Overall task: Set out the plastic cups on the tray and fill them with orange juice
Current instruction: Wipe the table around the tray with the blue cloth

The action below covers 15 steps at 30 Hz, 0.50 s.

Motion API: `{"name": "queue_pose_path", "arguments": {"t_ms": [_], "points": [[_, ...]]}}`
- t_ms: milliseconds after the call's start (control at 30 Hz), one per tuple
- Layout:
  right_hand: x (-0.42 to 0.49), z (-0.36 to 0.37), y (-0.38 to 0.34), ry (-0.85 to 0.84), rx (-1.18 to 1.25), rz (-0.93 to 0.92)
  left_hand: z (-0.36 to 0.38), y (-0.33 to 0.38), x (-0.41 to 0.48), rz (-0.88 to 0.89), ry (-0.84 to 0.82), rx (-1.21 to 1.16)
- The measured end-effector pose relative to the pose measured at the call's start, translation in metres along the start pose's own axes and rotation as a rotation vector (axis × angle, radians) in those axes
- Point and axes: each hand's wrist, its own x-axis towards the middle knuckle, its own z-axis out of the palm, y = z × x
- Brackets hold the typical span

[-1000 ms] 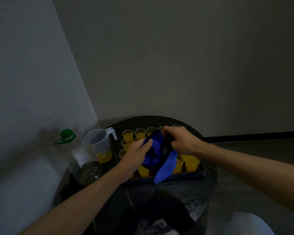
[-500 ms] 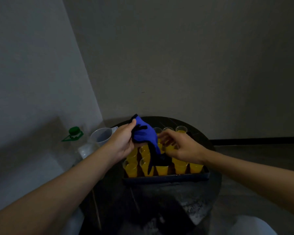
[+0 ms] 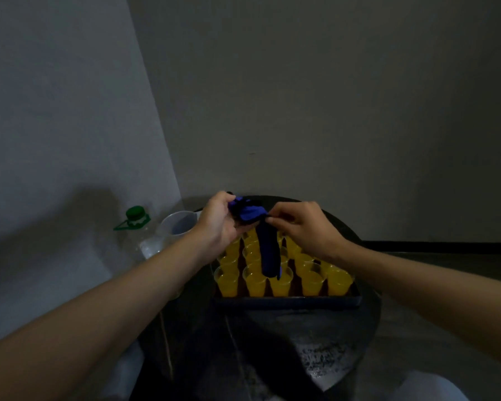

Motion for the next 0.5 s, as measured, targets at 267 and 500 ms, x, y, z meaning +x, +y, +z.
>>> {"name": "queue_pose_path", "arguments": {"t_ms": [267, 500], "points": [[0.028, 0.004, -0.021, 0.135, 0.274, 0.174, -0.006, -0.018, -0.001, 0.171, -0.146, 0.212], [0.035, 0.014, -0.035, 0.196, 0.516, 0.293, -0.003, -0.023, -0.008, 0.281, -0.1, 0.204]]}}
